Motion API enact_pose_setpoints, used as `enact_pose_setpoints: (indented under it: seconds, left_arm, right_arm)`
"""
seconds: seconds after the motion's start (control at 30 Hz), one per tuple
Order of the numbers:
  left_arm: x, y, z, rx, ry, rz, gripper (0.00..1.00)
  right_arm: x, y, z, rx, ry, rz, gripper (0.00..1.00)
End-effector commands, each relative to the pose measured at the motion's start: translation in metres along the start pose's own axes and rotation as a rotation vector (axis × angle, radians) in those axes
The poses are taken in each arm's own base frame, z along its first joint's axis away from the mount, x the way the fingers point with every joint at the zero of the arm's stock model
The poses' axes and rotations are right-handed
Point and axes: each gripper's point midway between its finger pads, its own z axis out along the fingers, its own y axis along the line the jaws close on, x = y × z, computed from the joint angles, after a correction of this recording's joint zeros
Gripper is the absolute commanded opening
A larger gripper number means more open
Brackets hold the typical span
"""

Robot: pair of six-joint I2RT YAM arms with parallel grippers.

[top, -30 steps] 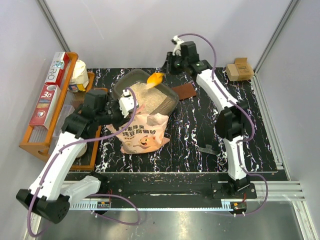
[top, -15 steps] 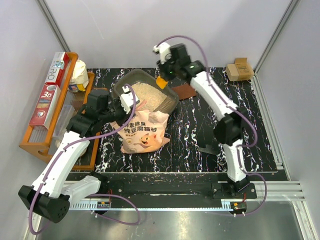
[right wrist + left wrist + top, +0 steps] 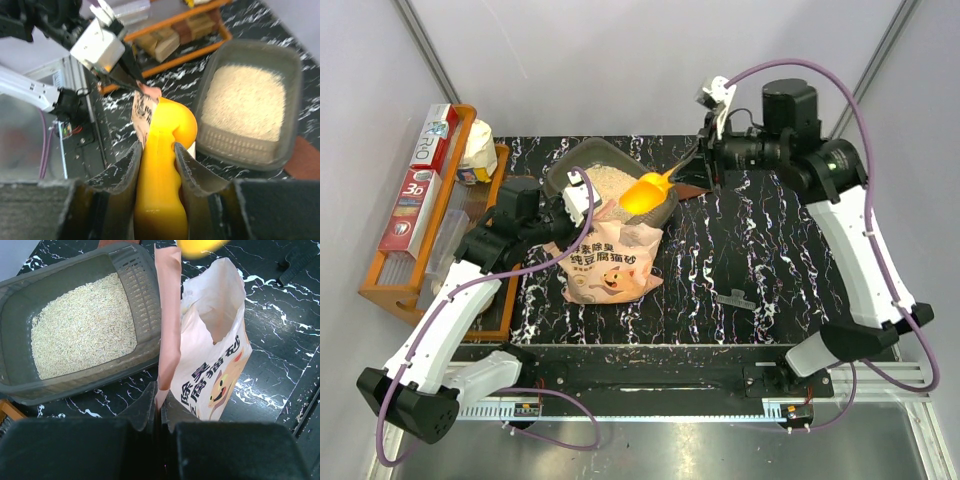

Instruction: Fill the litter box with clean litter

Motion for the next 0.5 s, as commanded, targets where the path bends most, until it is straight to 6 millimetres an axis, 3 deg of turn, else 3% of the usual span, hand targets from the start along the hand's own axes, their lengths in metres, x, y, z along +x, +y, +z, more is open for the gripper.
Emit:
enact_pose_setpoints:
  seconds: [0.0,0.33,0.47]
  left_arm:
    - [-0.070,0.018,-0.014,-0.070,-0.228,0.091,0.00]
    - [-0.066,0.017,-0.017,-0.073,-0.227,0.084,0.00]
    - [-0.073,0.015,-0.016,-0.057,-0.250,0.045,0.00]
  right_arm:
    - [0.064,-0.002,0.033,-0.123,0.183,0.128,0.00]
    - [0.116,-0.016,0.063,-0.109,0.359,0.039,0.00]
    - [0.110,-0.045,0.087,0.098,0.354,0.179,0.00]
